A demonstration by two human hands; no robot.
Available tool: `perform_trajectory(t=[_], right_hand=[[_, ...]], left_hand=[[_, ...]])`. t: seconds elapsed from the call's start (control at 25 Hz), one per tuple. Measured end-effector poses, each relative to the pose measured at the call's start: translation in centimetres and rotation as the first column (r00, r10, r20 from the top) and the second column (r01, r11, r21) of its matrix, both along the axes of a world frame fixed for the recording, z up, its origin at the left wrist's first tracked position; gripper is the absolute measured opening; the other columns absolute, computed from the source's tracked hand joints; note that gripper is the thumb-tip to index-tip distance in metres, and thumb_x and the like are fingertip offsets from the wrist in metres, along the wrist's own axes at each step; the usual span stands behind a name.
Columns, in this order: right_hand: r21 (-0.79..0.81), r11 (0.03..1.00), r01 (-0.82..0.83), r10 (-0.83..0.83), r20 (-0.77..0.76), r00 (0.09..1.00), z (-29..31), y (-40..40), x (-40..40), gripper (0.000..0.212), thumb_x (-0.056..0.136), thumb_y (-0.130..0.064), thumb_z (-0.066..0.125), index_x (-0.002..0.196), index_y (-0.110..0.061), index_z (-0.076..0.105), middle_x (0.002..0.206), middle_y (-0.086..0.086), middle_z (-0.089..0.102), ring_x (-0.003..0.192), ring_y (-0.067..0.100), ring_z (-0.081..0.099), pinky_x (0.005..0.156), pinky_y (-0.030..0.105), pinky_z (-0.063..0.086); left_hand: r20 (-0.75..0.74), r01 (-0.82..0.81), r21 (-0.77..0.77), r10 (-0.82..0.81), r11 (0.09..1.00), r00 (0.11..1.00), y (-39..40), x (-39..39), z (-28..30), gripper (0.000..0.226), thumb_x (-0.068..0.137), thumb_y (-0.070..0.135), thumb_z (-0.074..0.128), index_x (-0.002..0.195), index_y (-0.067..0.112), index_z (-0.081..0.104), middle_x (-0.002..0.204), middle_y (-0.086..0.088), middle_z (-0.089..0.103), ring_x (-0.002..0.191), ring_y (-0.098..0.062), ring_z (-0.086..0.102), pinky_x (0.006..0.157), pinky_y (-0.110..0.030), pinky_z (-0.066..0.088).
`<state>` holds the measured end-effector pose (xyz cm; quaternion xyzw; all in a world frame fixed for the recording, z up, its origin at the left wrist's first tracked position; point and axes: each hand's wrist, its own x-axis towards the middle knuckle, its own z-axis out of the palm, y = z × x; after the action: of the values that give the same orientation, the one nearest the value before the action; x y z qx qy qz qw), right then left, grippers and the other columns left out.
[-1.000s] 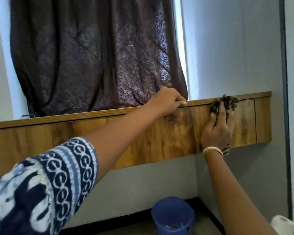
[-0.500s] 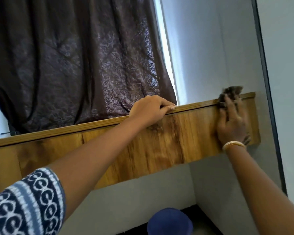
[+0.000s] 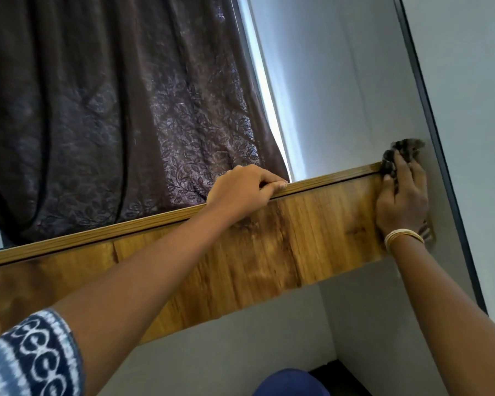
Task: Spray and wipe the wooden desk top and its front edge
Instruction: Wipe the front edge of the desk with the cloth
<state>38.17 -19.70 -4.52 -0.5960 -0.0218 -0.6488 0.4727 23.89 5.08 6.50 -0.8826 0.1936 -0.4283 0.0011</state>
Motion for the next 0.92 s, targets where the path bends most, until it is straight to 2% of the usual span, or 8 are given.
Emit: perform_trajectory(t=[0.08, 0.16, 0.32, 0.48, 0.56, 0.64, 0.76, 0.92], right_hand=[[0.094, 0.995, -0.018, 0.022, -0.043, 0.999, -0.2, 0.0, 0.2, 0.047, 0.099, -0.023, 0.043, 0.146, -0.023, 0.045, 0.148, 0.009, 0.043, 0.136, 0.028, 0.041, 0.108, 0.041, 0.038], [0.143, 0.990, 0.008, 0.003, -0.076, 0.997, -0.3, 0.2, 0.2, 0.048, 0.099, -0.025, 0.041, 0.146, -0.021, 0.044, 0.147, 0.009, 0.045, 0.134, 0.028, 0.042, 0.108, 0.041, 0.039], [0.323, 0.945, 0.050, 0.000, -0.154, 0.988, -1.3, 1.8, -0.5, 0.050, 0.097, -0.027, 0.040, 0.146, -0.020, 0.045, 0.146, 0.008, 0.046, 0.131, 0.027, 0.046, 0.107, 0.040, 0.042], [0.507, 0.858, 0.088, 0.046, -0.247, 0.968, -3.9, 3.5, -1.3, 0.050, 0.097, -0.026, 0.039, 0.145, -0.019, 0.047, 0.145, 0.008, 0.047, 0.132, 0.028, 0.046, 0.109, 0.040, 0.039], [0.579, 0.809, 0.103, 0.079, -0.280, 0.957, -2.3, 3.5, -1.4, 0.050, 0.096, -0.026, 0.038, 0.145, -0.019, 0.047, 0.145, 0.009, 0.047, 0.133, 0.028, 0.045, 0.112, 0.040, 0.037], [0.538, 0.840, 0.068, 0.095, -0.270, 0.958, 0.5, 3.4, -1.7, 0.050, 0.096, -0.028, 0.037, 0.145, -0.020, 0.046, 0.147, 0.009, 0.045, 0.133, 0.028, 0.044, 0.111, 0.041, 0.038], [0.360, 0.931, 0.054, 0.023, -0.205, 0.978, 1.0, 3.1, -1.4, 0.049, 0.097, -0.029, 0.040, 0.145, -0.022, 0.045, 0.147, 0.008, 0.045, 0.132, 0.027, 0.046, 0.107, 0.040, 0.042], [0.577, 0.813, 0.074, 0.063, -0.214, 0.975, -3.5, 3.3, -1.0, 0.049, 0.097, -0.026, 0.040, 0.145, -0.020, 0.046, 0.144, 0.008, 0.047, 0.132, 0.026, 0.046, 0.110, 0.038, 0.040]], left_hand=[[-0.004, -0.001, -0.003, 0.001, 1.000, 1.000, 0.0, 0.4, 0.1, 0.023, 0.094, 0.046, 0.053, 0.107, 0.043, 0.071, 0.062, 0.024, 0.058, 0.051, 0.000, 0.040, 0.064, -0.027, 0.044], [-0.029, -0.001, -0.020, 0.000, 1.000, 1.000, 0.0, 0.6, 0.4, 0.022, 0.093, 0.047, 0.054, 0.106, 0.044, 0.072, 0.054, 0.029, 0.046, 0.050, 0.001, 0.039, 0.063, -0.027, 0.042], [-0.059, -0.007, -0.027, 0.005, 1.000, 0.998, -0.3, 0.7, 0.5, 0.022, 0.091, 0.050, 0.055, 0.104, 0.047, 0.071, 0.051, 0.027, 0.045, 0.059, -0.009, 0.045, 0.068, -0.032, 0.049], [-0.047, -0.003, -0.019, 0.002, 1.000, 0.999, -0.3, 1.1, 0.4, 0.023, 0.091, 0.053, 0.053, 0.105, 0.047, 0.071, 0.054, 0.026, 0.049, 0.063, -0.011, 0.052, 0.073, -0.034, 0.054], [-0.060, 0.004, -0.021, -0.006, 1.000, 0.998, -0.3, 1.1, 0.5, 0.023, 0.091, 0.053, 0.053, 0.105, 0.047, 0.071, 0.055, 0.026, 0.050, 0.067, -0.013, 0.056, 0.074, -0.034, 0.053], [-0.069, 0.014, -0.024, -0.015, 1.000, 0.998, -0.3, 1.0, 0.6, 0.022, 0.090, 0.053, 0.054, 0.104, 0.048, 0.071, 0.053, 0.028, 0.047, 0.070, -0.014, 0.056, 0.077, -0.035, 0.053], [-0.073, 0.028, -0.021, -0.030, 0.999, 0.997, -0.3, 1.3, 0.7, 0.022, 0.090, 0.053, 0.055, 0.104, 0.049, 0.071, 0.052, 0.029, 0.046, 0.072, -0.015, 0.056, 0.080, -0.038, 0.054], [-0.103, 0.034, -0.045, -0.038, 0.998, 0.994, -0.4, 1.4, 0.7, 0.022, 0.089, 0.054, 0.055, 0.104, 0.049, 0.071, 0.060, 0.030, 0.051, 0.084, -0.016, 0.064, 0.074, -0.032, 0.049]])
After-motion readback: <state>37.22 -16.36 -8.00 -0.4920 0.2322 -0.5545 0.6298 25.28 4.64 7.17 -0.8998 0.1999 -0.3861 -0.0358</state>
